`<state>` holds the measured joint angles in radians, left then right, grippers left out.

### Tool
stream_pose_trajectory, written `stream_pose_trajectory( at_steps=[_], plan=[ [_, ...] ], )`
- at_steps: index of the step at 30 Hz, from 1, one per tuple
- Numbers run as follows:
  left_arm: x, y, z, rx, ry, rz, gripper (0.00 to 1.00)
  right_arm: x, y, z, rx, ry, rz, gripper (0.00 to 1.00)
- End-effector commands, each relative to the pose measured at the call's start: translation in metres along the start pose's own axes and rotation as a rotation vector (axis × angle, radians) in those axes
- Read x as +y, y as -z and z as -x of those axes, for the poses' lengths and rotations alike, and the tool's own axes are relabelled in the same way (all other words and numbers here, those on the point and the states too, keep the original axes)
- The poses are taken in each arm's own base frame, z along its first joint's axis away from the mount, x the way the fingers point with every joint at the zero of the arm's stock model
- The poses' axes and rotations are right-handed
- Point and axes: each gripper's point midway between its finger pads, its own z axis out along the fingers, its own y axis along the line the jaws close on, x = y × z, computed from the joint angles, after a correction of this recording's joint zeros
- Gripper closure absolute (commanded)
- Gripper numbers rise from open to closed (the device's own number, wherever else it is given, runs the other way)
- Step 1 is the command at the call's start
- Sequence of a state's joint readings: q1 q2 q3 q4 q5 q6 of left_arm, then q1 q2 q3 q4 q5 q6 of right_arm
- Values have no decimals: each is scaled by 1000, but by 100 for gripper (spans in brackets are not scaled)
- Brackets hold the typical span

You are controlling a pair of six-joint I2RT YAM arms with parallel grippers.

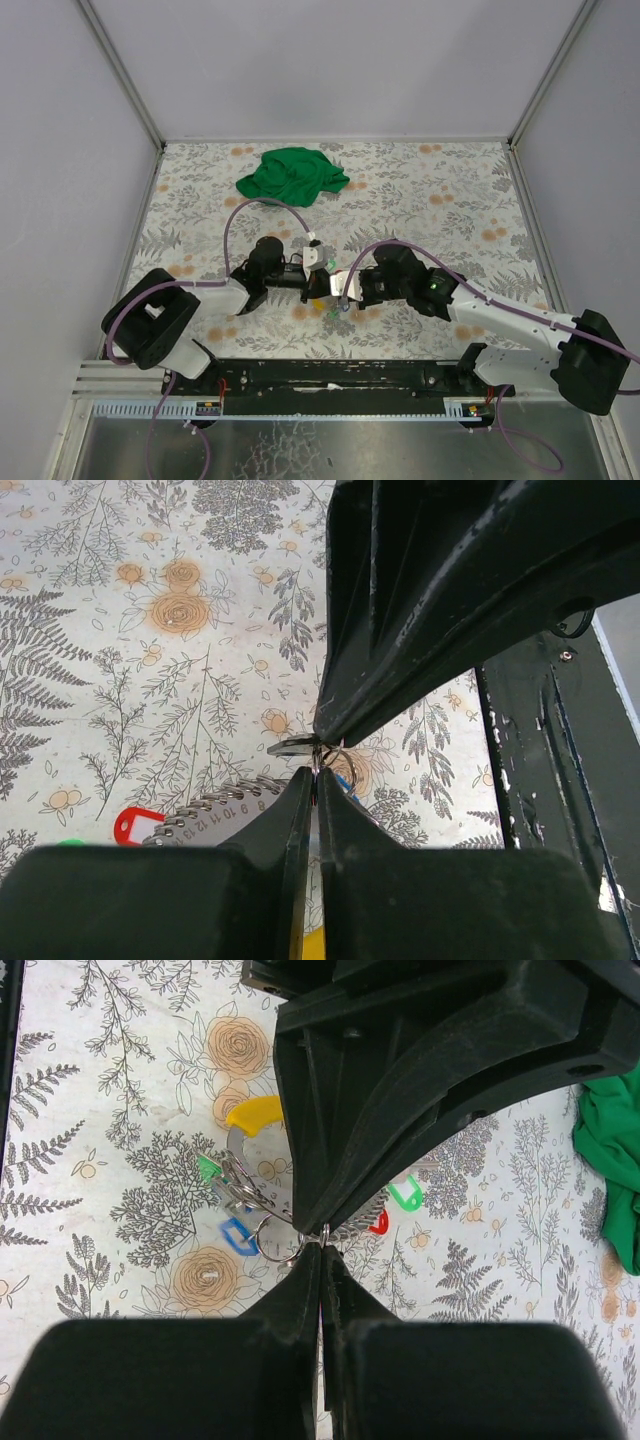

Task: Put the keys on the keyring

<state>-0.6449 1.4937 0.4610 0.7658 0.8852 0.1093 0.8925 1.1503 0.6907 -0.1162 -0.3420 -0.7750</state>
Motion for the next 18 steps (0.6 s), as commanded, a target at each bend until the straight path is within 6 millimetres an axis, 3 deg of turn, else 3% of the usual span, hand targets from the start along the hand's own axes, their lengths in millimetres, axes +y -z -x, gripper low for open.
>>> stream_pose_trajectory(
  at_steps=[1,8,18],
  plan=[
    [2,2,9,-38,-19,20,100,-17,13,27,-70,34,-68,100],
    [13,12,25,-138,28,159,100,2,13,9,-49,-20,-79,100],
    [30,36,62,-382,169,398,100,22,-17,1,-54,-42,-82,100]
  ],
)
